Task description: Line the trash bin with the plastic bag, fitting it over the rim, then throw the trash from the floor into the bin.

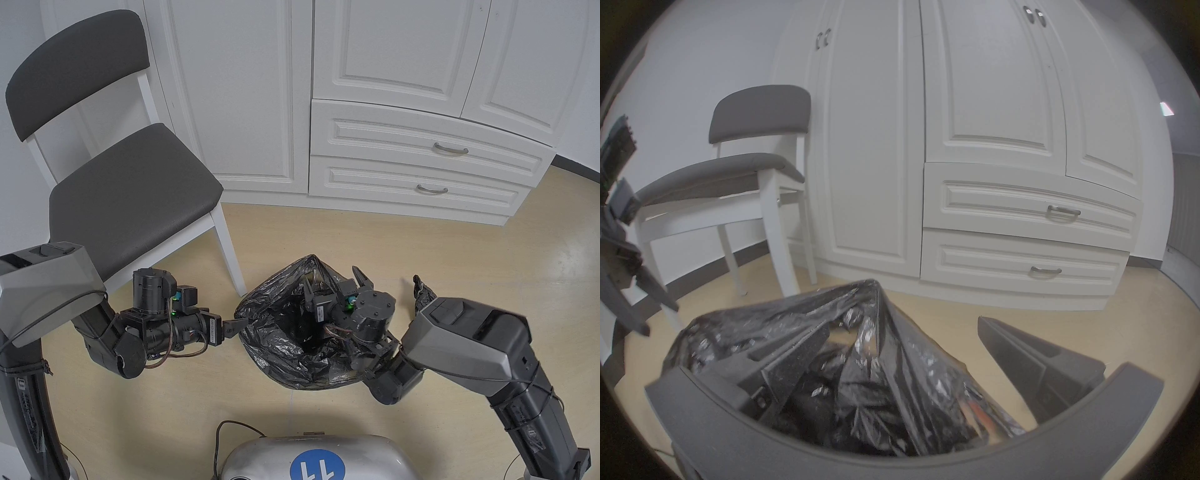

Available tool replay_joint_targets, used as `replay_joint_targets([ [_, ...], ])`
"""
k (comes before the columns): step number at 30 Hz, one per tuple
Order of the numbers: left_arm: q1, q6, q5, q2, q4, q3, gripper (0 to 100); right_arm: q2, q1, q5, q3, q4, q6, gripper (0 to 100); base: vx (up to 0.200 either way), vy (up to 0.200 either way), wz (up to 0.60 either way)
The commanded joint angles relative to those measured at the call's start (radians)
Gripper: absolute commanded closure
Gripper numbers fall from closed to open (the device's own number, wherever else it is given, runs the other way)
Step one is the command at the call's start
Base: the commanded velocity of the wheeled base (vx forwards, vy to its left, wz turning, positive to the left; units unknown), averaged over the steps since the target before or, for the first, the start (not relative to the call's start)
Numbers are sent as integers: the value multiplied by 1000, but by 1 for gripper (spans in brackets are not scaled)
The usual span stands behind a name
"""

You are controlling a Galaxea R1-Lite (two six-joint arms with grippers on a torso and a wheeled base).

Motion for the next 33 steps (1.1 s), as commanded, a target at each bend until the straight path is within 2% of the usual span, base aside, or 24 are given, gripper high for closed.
replay_joint_targets([
  [1, -37, -54, 1, 25, -1, -25, 0, -327, -10, 56, 402, -83, 60, 0, 0, 0, 0],
  [6, -74, -140, 9, 37, -2, -57, 0, -373, -1, 51, 431, 24, 153, 0, 0, 0, 0],
  [12, -97, -227, 74, 40, 1, -106, 0, -453, -7, 39, 354, 385, 365, 0, 0, 0, 0],
  [13, -97, -229, 76, 41, 1, -109, 0, -459, -10, 33, 344, 429, 380, 0, 0, 0, 0],
  [14, -98, -229, 76, 51, 4, -117, 0, -471, -15, 24, 316, 547, 420, 0, 0, 0, 0],
  [15, -98, -229, 76, 54, 5, -119, 0, -473, -16, 20, 310, 572, 428, 0, 0, 0, 0],
  [16, -98, -229, 79, 66, 7, -129, 0, -474, -21, 11, 276, 696, 471, 0, 0, 0, 0],
  [19, -98, -229, 85, 80, 14, -139, 0, -465, -32, 8, 218, 860, 520, 0, 0, 0, 0],
  [23, -98, -230, 90, 110, 18, -162, 0, -448, -47, 7, 192, 908, 532, 0, 0, 0, 0],
  [30, -91, -230, 196, 195, 67, -254, 0, -438, -84, 5, 181, 918, 524, 0, 0, 0, 0],
  [33, -80, -233, 197, 209, 97, -277, 0, -435, -91, 5, 181, 921, 518, 0, 0, 0, 0],
])
